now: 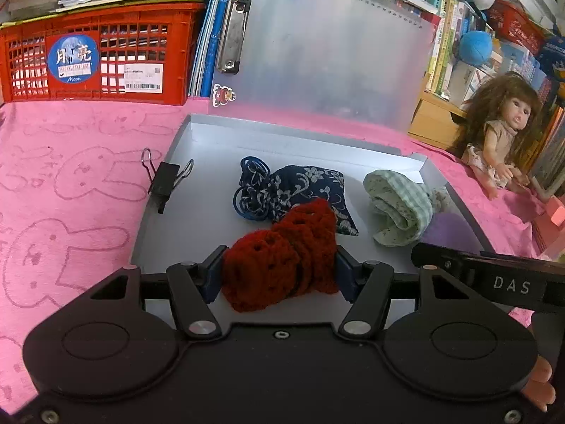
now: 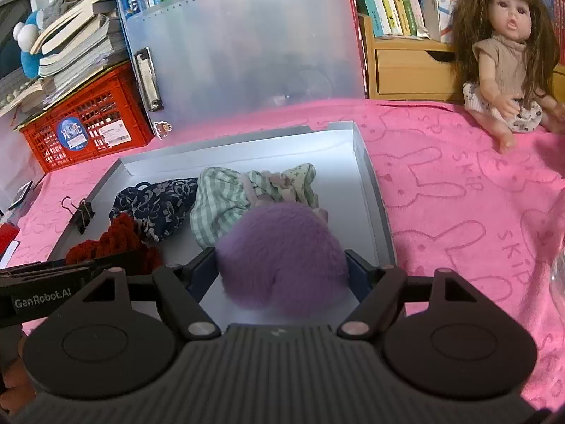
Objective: Organize objects
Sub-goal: 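Lower red knitted piece into box with left tool while right lowers purple plush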
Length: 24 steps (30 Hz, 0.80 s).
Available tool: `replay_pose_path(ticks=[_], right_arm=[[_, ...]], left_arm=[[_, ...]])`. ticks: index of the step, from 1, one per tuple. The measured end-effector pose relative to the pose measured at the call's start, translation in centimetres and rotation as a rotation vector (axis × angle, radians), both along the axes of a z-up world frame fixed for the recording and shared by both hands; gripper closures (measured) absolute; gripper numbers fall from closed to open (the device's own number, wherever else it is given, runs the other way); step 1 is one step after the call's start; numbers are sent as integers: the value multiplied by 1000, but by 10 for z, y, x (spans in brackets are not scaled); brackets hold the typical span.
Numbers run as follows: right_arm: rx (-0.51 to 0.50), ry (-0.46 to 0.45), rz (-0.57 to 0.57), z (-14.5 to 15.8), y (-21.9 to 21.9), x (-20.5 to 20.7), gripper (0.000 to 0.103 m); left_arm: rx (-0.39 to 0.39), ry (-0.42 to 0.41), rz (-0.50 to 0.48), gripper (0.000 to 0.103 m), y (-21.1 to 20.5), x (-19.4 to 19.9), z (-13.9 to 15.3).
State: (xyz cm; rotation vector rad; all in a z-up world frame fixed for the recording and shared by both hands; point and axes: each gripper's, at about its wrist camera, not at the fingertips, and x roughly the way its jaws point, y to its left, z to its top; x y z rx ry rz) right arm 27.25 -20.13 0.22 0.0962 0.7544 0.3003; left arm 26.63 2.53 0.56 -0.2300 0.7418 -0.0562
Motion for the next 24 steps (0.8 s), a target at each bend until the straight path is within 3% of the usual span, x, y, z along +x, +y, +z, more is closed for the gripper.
replay_pose_path(ticks=[24], right_arm=[[-31, -8, 22, -3, 7, 7, 25]], left_arm=[[25, -7, -8, 39, -2, 14, -4]])
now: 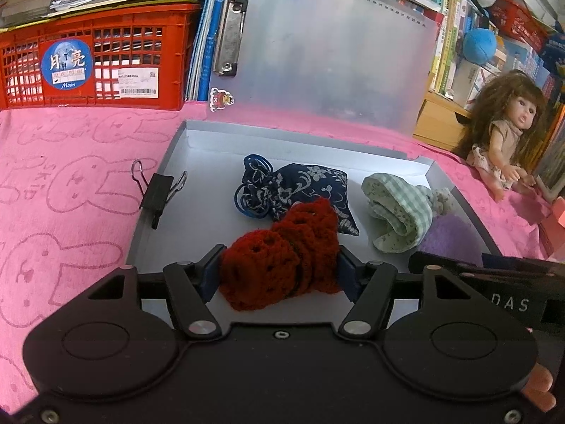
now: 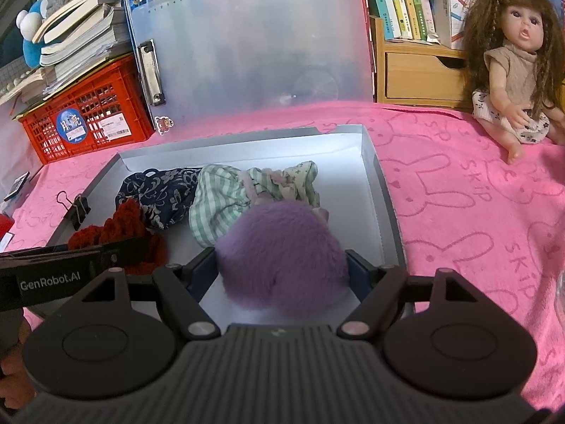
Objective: Organize objects
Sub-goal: 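Lower red knitted piece into box with left tool while right lowers purple plush, then grasp sheer pink bow with left tool while right tool grasps white fluffy plush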
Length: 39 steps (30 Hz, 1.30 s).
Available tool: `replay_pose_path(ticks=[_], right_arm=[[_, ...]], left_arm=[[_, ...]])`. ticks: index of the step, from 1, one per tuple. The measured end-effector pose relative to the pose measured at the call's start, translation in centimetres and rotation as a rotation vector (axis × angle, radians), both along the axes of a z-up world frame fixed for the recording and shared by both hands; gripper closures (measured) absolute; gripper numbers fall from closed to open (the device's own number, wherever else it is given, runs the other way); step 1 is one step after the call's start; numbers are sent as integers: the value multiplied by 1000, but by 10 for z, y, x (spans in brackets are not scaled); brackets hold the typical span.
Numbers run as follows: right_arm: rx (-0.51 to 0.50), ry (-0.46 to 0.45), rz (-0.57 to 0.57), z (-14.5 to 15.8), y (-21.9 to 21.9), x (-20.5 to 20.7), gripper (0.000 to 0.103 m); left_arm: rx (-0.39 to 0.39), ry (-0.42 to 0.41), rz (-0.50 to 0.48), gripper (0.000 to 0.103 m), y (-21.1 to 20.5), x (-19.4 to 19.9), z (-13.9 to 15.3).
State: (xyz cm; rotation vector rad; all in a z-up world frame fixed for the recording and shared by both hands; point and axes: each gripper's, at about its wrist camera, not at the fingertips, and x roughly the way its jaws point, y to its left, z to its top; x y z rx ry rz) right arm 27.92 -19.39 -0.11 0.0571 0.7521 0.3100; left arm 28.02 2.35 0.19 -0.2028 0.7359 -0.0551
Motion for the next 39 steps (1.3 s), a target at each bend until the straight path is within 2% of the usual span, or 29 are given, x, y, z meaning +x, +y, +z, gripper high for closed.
replay_pose_path(ticks=[2, 4, 10, 15, 22, 30, 39], right_arm=[[8, -1, 1, 0, -1, 0, 24], [25, -4, -2, 1, -3, -1, 19], [62, -14, -11, 7, -10, -5, 17], [91, -27, -11, 15, -15, -13, 15], [93, -72, 14, 29, -20, -35, 12], [79, -130, 89, 40, -21, -74, 10], [66, -168, 171, 40, -18, -119, 8]], left_arm=[[5, 0, -4, 38, -2, -1, 0], [6, 4, -5, 36, -3, -2, 0], [-4, 7, -8, 28, -4, -6, 6], [27, -26, -17, 18, -6, -17, 17], [58, -52, -27, 15, -2, -40, 30], [43, -95, -43, 14, 9, -79, 41], [49, -140, -72, 12, 19, -141, 47]])
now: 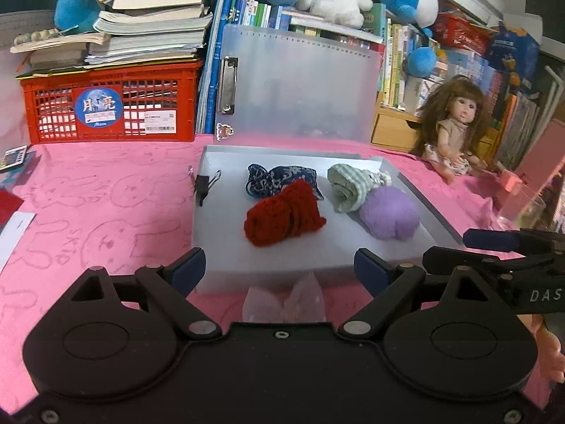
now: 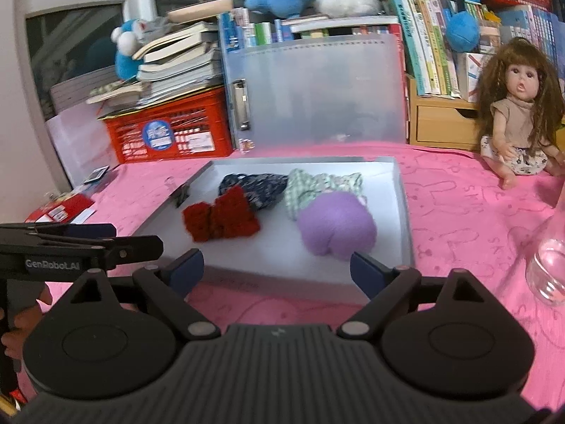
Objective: Organize objects
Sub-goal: 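Grasp sheer pink bow with left tool while right tool grasps white fluffy plush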
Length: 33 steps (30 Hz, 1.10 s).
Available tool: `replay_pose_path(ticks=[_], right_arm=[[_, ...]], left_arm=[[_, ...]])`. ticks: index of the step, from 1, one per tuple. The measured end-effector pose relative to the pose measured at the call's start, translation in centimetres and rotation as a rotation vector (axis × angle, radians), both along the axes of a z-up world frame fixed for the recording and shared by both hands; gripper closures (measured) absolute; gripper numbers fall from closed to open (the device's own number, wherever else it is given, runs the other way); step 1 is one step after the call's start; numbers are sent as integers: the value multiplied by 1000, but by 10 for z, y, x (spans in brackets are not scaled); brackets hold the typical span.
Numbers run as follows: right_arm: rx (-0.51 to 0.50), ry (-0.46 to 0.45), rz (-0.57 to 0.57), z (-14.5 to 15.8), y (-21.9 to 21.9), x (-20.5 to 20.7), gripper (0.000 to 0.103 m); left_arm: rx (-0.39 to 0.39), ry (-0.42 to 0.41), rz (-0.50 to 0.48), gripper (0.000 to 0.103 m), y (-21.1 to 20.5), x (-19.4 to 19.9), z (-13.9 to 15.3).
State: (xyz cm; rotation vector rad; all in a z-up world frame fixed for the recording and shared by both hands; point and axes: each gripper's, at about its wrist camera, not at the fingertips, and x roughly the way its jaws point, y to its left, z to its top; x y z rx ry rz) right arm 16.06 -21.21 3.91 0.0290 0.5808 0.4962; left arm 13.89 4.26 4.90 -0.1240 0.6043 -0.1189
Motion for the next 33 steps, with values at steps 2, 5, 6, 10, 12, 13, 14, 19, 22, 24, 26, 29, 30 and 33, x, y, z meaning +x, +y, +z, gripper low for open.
replay_pose_path(ticks=[2, 5, 6, 10, 12, 13, 14, 19, 22, 24, 26, 29, 30, 33], right_arm=[[2, -3, 14, -1, 0, -9, 7], [2, -7, 36, -4, 1, -22, 5], [-2, -9, 41, -6, 1, -26, 5], [-24, -21, 67, -12, 4, -42, 1], [-40, -31, 81, -16, 6, -50, 0], [-50, -37, 89, -17, 7, -53, 0], [-62, -44, 97, -18, 9, -56, 0], [-98, -77, 144, -23, 15, -68, 0], [-110, -86, 169, -27, 17, -73, 0], [-126, -95, 185, -31, 20, -77, 0], [-143, -103, 197, -35, 23, -80, 0], [-164, -114, 204, -39, 27, -85, 0], [-165, -118, 202, -39, 28, -86, 0], [-171, -134, 193, -39, 29, -88, 0]], left_arm=[[3, -8, -4, 12, 3, -14, 0], [16, -24, -15, 11, 4, -32, -1], [22, -26, -18, 11, 4, -36, -1], [25, -12, -25, 11, 1, -37, -5], [17, 1, -23, 11, 0, -34, -7], [10, 8, -26, 11, -1, -31, -9], [5, 12, -29, 11, -2, -29, -9], [-4, 25, -37, 13, -5, -18, -13], [-28, 44, -45, 17, -7, -12, -18], [-27, 52, -47, 20, -9, -10, -21], [-14, 56, -46, 22, -11, -7, -24], [12, 55, -30, 37, -15, -6, -27], [25, 52, -25, 44, -16, -6, -28], [66, 22, -10, 54, -19, -11, -28]])
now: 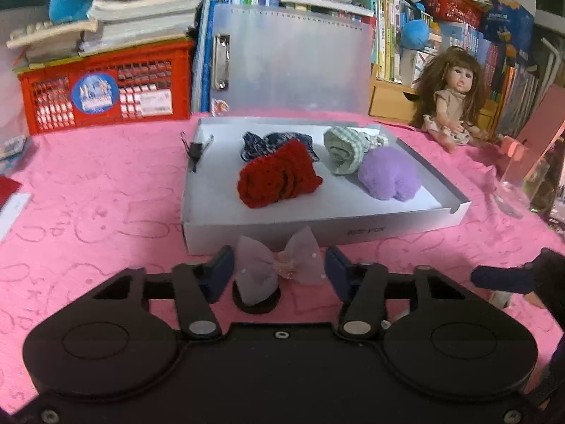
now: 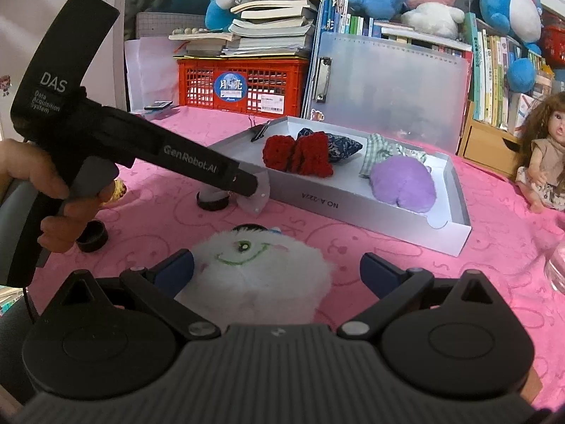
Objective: Organize objects
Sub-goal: 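Grasp sheer pink bow with left tool while right tool grasps white fluffy plush, then carry pink bow toward box with left tool while right carries white plush toward box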
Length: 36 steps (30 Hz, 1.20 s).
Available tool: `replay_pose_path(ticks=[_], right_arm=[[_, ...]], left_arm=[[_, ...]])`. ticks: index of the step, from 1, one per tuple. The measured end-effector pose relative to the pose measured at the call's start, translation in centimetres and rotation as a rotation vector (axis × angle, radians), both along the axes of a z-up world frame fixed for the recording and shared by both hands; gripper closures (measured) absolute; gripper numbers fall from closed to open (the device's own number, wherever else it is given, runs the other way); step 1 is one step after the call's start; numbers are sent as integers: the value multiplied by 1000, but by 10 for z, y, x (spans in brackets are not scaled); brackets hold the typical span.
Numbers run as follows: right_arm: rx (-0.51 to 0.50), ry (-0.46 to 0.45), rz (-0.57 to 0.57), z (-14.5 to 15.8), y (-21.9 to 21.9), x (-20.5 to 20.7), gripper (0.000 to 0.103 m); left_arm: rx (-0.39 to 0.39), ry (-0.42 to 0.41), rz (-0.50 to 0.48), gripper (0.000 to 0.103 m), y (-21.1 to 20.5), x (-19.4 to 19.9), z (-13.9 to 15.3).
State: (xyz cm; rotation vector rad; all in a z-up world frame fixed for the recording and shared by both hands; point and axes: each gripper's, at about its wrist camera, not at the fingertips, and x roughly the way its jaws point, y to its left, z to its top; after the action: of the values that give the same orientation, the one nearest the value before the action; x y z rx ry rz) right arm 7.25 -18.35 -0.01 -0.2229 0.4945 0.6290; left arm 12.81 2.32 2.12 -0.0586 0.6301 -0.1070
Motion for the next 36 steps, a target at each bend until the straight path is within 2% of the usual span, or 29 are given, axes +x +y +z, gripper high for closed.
replay_pose_path(ticks=[5, 12, 21, 22, 24, 27, 32, 36], right_arm=[[-4, -6, -1, 0, 1, -1, 0], [-4, 6, 9, -3, 3, -2, 0], [-25, 16, 21, -10, 7, -4, 0], [-26, 17, 21, -10, 8, -4, 0], [-32, 18, 22, -11, 9, -4, 0], [-37, 30, 27, -12, 10, -3, 0], [-6, 46, 20, -11, 7, -4, 13], [26, 61, 7, -9, 4, -2, 16]], left_arm=[[37, -36, -34, 56, -5, -7, 2], [38, 8, -27, 54, -6, 2, -7], [63, 25, -39, 53, -13, 13, -17], [68, 22, -40, 54, -15, 13, -18], [73, 14, -42, 67, -16, 12, -18], [59, 11, -42, 68, -15, 9, -17], [55, -9, -57, 68, -15, 2, -12], [45, -17, -53, 68, -14, -1, -6]])
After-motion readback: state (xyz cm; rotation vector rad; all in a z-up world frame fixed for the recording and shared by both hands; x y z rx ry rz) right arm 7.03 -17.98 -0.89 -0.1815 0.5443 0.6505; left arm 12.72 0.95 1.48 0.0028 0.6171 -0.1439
